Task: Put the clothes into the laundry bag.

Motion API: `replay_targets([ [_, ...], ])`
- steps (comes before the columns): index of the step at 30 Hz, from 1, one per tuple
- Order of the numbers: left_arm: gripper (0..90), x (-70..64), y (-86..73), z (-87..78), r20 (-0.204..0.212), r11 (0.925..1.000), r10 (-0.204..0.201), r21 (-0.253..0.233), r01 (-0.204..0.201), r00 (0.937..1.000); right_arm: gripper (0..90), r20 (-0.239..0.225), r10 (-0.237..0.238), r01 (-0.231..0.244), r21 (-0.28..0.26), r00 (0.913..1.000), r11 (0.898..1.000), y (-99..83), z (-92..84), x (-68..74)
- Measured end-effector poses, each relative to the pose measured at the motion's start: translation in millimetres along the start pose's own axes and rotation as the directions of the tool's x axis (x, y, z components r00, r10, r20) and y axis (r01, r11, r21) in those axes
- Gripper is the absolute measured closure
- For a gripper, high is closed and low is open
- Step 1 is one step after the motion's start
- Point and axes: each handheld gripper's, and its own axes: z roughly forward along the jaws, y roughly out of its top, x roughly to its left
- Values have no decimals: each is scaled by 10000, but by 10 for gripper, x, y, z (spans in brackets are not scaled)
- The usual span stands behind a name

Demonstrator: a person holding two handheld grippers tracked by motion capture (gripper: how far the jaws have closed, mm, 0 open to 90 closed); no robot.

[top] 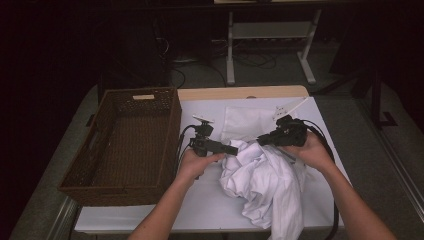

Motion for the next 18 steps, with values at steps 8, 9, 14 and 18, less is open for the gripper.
replay_targets([
  [8, 655, 123, 10, 135, 740, 9995, -310, 90, 304, 9968, 868, 6, -38, 37, 206, 10000, 9998, 20, 65, -20],
  [9, 731, 89, 1, 135, 784, 10000, -44, 76, 38, 9969, 868, -4, -19, 19, 222, 10000, 9998, 26, 70, -21],
  [14, 828, -110, -50, 109, 1118, 9974, 715, -159, -702, 9912, 869, -18, -137, 137, 141, 9999, 9998, 81, 85, 9],
  [18, 833, -357, -85, 177, 1240, 9876, 1569, -102, -1568, 9798, 870, 22, -205, 204, 256, 9998, 9995, 116, 138, 35],
])
